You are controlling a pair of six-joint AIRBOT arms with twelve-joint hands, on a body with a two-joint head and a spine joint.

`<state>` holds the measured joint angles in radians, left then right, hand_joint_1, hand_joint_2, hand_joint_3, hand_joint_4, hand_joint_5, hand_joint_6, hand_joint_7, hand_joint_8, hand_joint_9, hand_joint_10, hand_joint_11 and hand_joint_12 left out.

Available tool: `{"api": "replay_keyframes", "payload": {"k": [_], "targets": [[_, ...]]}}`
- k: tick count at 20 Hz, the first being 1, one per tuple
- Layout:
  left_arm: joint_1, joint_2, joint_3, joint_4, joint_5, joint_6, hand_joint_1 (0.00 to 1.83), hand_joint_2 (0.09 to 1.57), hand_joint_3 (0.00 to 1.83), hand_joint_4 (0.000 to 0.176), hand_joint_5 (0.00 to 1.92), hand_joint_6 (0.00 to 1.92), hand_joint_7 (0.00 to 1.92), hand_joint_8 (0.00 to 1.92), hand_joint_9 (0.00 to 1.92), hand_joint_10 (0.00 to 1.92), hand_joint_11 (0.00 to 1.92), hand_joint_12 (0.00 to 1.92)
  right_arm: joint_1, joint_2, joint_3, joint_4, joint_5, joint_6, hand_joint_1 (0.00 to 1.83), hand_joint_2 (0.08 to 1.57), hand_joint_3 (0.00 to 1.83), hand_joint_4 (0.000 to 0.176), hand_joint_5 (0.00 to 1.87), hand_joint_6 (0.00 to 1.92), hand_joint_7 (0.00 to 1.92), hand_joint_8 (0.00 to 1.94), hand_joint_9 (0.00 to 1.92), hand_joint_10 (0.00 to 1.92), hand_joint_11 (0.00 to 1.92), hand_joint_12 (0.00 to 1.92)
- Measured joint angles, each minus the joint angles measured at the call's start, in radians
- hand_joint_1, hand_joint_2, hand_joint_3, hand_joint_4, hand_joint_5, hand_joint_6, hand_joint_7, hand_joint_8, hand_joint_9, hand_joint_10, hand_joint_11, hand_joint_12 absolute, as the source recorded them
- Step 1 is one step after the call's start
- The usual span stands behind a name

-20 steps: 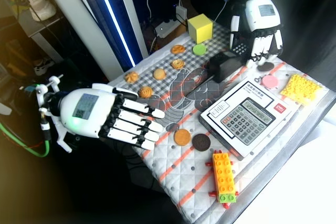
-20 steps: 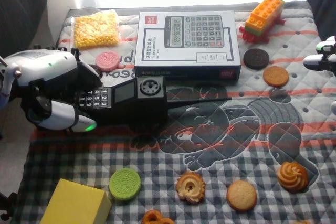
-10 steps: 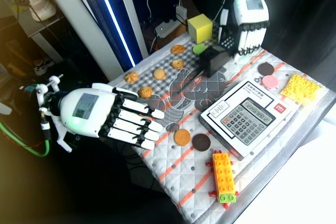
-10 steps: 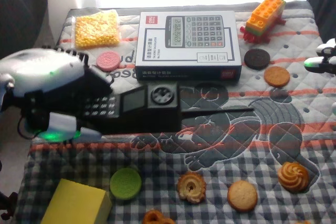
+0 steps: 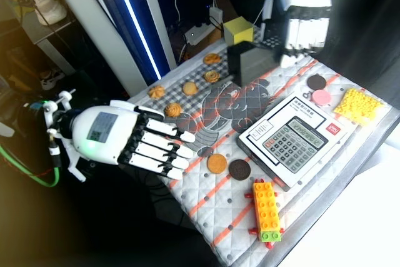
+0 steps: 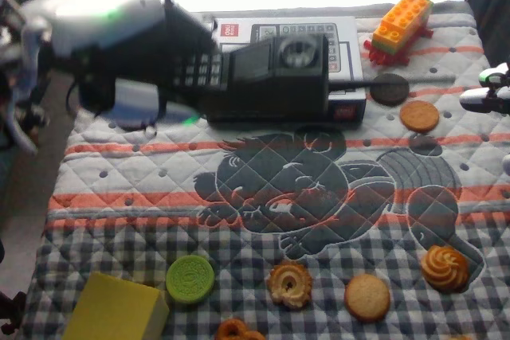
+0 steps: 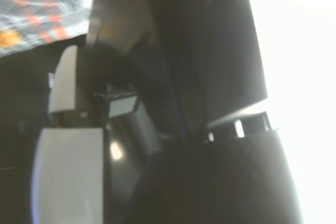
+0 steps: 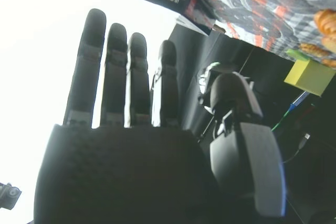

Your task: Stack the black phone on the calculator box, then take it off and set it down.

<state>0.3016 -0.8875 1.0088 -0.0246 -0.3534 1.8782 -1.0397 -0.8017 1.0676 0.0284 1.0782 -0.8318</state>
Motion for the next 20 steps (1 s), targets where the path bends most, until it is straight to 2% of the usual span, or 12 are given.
{"api": "replay_keyframes", "payload": {"k": [2,4,6,7,9,11,12,14,17,18,19,20], "targets": [[-0.045,-0.041,0.053,-0.021,0.031,-0.005,1.36,1.12,0.00,0.000,0.82,1.12,1.02,0.91,0.97,1.13,0.69,1.19,0.000,-0.001,0.000,-0.002,-0.001,0.000,0.11,1.31,0.00,0.100,0.41,0.00,0.37,0.00,0.39,0.00,0.39,0.23],[-0.084,-0.100,0.124,-0.041,0.082,-0.006,1.22,1.15,0.00,0.000,0.81,1.16,0.99,1.06,0.95,0.76,0.67,1.27,0.001,-0.005,0.003,0.003,0.000,0.000,0.14,1.32,0.00,0.089,0.42,0.00,0.38,0.00,0.38,0.00,0.37,0.21],[-0.126,-0.200,0.244,-0.106,0.134,-0.005,1.21,1.15,0.00,0.000,0.84,1.14,0.97,1.08,0.98,0.68,0.67,1.27,0.001,-0.012,0.005,-0.005,0.004,0.000,0.15,1.32,0.00,0.098,0.42,0.00,0.38,0.00,0.39,0.00,0.38,0.22],[-0.135,-0.228,0.279,-0.128,0.140,0.000,1.34,1.13,0.01,0.000,0.83,1.11,0.96,1.02,0.92,1.13,0.64,1.20,0.001,-0.013,0.005,-0.003,-0.002,0.001,0.15,1.33,0.00,0.099,0.42,0.00,0.38,0.00,0.40,0.01,0.39,0.22],[-0.136,-0.256,0.307,-0.144,0.154,0.001,1.37,1.14,0.00,0.000,0.80,1.13,0.94,1.05,0.90,1.23,0.69,1.11,0.001,-0.014,0.005,-0.002,-0.003,0.000,0.15,1.33,0.00,0.096,0.42,0.00,0.37,0.00,0.51,0.02,0.42,0.36],[-0.135,-0.301,0.349,-0.153,0.195,0.002,1.23,1.14,0.00,0.000,0.86,1.08,1.01,1.04,0.98,0.56,0.66,1.06,0.001,-0.014,0.005,0.003,-0.003,0.001,0.17,1.33,0.00,0.090,0.43,0.00,0.37,0.00,0.45,0.00,0.33,0.46],[-0.135,-0.325,0.377,-0.161,0.214,0.001,1.34,1.12,0.01,0.000,0.86,1.07,0.99,1.01,0.91,1.07,0.64,1.04,0.001,-0.015,0.005,-0.002,-0.001,0.001,0.18,1.33,0.00,0.094,0.44,0.00,0.38,0.00,0.47,0.00,0.33,0.53],[-0.135,-0.363,0.426,-0.171,0.231,0.004,1.22,1.13,0.00,0.000,0.88,1.10,1.01,0.99,0.97,0.51,0.55,1.06,0.001,-0.018,0.006,-0.002,-0.001,0.000,0.16,1.33,0.00,0.093,0.44,0.00,0.39,0.00,0.50,0.00,0.32,0.63],[-0.131,-0.380,0.431,-0.176,0.241,0.002,1.24,1.13,0.00,0.000,0.84,1.07,1.06,0.98,1.06,0.28,0.63,1.07,0.001,-0.020,0.007,0.003,-0.001,0.001,0.17,1.33,0.00,0.094,0.43,0.00,0.39,0.00,0.52,0.01,0.34,0.65],[-0.124,-0.380,0.428,-0.177,0.241,0.001,1.15,1.15,0.00,0.000,0.88,1.10,0.92,0.49,0.97,0.23,0.50,1.12,0.001,-0.020,0.007,0.000,0.001,0.001,0.18,1.33,0.00,0.103,0.44,0.00,0.39,0.00,0.57,0.01,0.37,0.72],[-0.115,-0.380,0.426,-0.177,0.246,0.000,1.07,1.04,0.00,0.000,0.70,0.42,0.86,0.21,0.87,0.16,0.35,1.11,0.001,-0.020,0.007,-0.002,0.001,0.001,0.17,1.33,0.00,0.098,0.44,0.00,0.40,0.00,0.54,0.00,0.34,0.71],[-0.107,-0.380,0.425,-0.179,0.254,0.000,1.03,1.00,0.00,0.000,0.67,0.13,0.80,0.08,0.81,0.11,0.27,1.10,0.001,-0.020,0.007,-0.002,0.000,0.001,0.15,1.32,0.00,0.102,0.44,0.00,0.40,0.00,0.48,0.00,0.31,0.62]]}}
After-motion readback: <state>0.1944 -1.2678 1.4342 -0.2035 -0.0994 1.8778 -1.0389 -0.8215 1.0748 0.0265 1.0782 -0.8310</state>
